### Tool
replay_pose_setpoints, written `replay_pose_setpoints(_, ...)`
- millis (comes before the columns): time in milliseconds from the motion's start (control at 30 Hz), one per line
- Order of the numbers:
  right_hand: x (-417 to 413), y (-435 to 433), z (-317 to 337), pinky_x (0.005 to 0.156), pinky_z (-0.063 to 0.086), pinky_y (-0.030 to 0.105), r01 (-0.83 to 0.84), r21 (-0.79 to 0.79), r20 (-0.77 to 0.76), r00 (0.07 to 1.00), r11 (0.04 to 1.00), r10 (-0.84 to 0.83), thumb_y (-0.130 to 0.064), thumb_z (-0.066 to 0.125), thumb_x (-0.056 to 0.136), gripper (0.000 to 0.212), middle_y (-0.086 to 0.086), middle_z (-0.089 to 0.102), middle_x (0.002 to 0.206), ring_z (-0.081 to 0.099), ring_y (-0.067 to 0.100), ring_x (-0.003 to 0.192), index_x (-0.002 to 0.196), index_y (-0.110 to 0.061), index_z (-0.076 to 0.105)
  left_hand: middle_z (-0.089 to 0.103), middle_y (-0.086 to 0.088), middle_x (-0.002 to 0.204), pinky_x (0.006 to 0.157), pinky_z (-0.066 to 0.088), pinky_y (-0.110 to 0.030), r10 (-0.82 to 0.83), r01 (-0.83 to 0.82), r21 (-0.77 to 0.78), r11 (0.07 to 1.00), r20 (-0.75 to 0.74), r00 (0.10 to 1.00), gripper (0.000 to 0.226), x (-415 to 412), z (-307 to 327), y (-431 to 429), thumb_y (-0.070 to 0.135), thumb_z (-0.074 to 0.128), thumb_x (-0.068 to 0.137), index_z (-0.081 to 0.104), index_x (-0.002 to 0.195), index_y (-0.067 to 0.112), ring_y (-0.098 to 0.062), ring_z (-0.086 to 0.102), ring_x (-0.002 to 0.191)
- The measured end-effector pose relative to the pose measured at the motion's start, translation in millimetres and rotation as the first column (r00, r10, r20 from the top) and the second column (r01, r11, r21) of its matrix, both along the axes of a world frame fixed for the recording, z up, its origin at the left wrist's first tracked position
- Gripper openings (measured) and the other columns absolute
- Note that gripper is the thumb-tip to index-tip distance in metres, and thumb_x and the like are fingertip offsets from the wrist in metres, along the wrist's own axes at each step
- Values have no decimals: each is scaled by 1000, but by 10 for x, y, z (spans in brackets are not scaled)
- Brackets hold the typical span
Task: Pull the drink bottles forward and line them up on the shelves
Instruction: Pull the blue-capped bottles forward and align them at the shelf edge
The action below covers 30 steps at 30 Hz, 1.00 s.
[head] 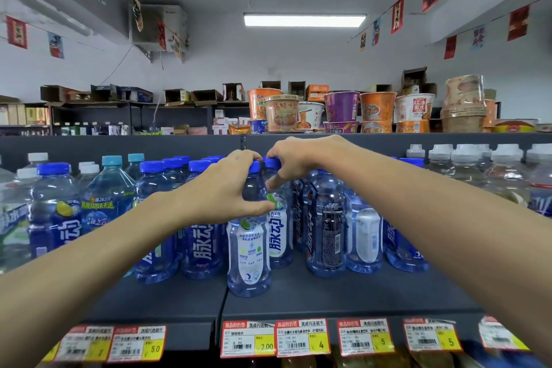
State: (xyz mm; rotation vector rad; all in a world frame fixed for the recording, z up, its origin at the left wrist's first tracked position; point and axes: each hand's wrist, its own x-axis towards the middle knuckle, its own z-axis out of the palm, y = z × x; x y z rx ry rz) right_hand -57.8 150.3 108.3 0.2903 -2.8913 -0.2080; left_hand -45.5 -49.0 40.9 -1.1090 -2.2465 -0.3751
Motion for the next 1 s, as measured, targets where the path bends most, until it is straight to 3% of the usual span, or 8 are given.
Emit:
replay_pose_setpoints(200,164,9,-1,78,48,40,-32,147,-7,999,989,33,-60,52,96,44,-1,60,94,60,23,89,117,-22,57,47,13,134,85,36,-18,-67,68,24,997,-26,997,96,150,-34,48,78,66,70,34,145,27,-3,48,108)
replay_pose_setpoints(333,272,138,-16,103,43,38,-81,128,-93,991,988,93,-57,52,98,64,6,60,134,56,27,119,150,-20,43,36,21,140,84,34,-4,-160,156,42,987,102,982,95,212,-14,-39,73,71,71,24,145,39,11,37,115)
replay_pose_setpoints(433,376,244,-57,108,41,38,-129,23,-139,982,991,131,-46,56,100,65,6,53,147,50,24,132,156,-19,36,53,19,126,81,42,-14,-137,133,34,991,155,978,90,219,13,-96,75,73,68,28,139,42,4,53,105)
replay_pose_setpoints(533,435,257,-88,105,45,38,-162,-46,-167,974,986,152,-37,58,101,58,7,59,138,56,22,123,153,-19,42,55,19,100,68,40,-19,-29,25,50,998,77,997,90,252,0,44,82,71,59,36,127,34,2,53,89)
replay_pose_setpoints(633,467,242,-107,85,46,31,-208,-99,-175,966,973,189,-21,53,102,44,1,66,107,60,12,87,145,-22,54,56,13,86,62,40,-23,63,-62,-36,997,18,998,88,299,183,169,90,59,57,47,118,26,-2,52,80)
replay_pose_setpoints(833,493,289,-128,63,40,21,-236,-134,-180,961,963,210,1,43,91,58,2,70,100,53,3,64,141,-25,58,57,11,80,58,34,-21,79,-80,-229,970,-15,997,73,337,466,114,74,75,60,52,108,23,-1,51,74)
replay_pose_setpoints(933,491,333,-155,73,50,28,-217,-134,-171,966,967,193,-5,47,93,56,5,71,107,64,13,78,144,-27,54,51,9,94,65,40,-25,52,-57,-132,990,-39,998,68,302,375,128,71,77,64,50,103,22,-9,51,84)
replay_pose_setpoints(1000,480,383,-165,94,51,40,-189,-93,-186,968,978,169,-15,53,96,51,9,68,125,65,24,106,146,-25,51,56,9,104,74,49,-28,4,1,-45,999,117,993,75,290,282,110,67,80,65,47,118,25,-10,57,92)
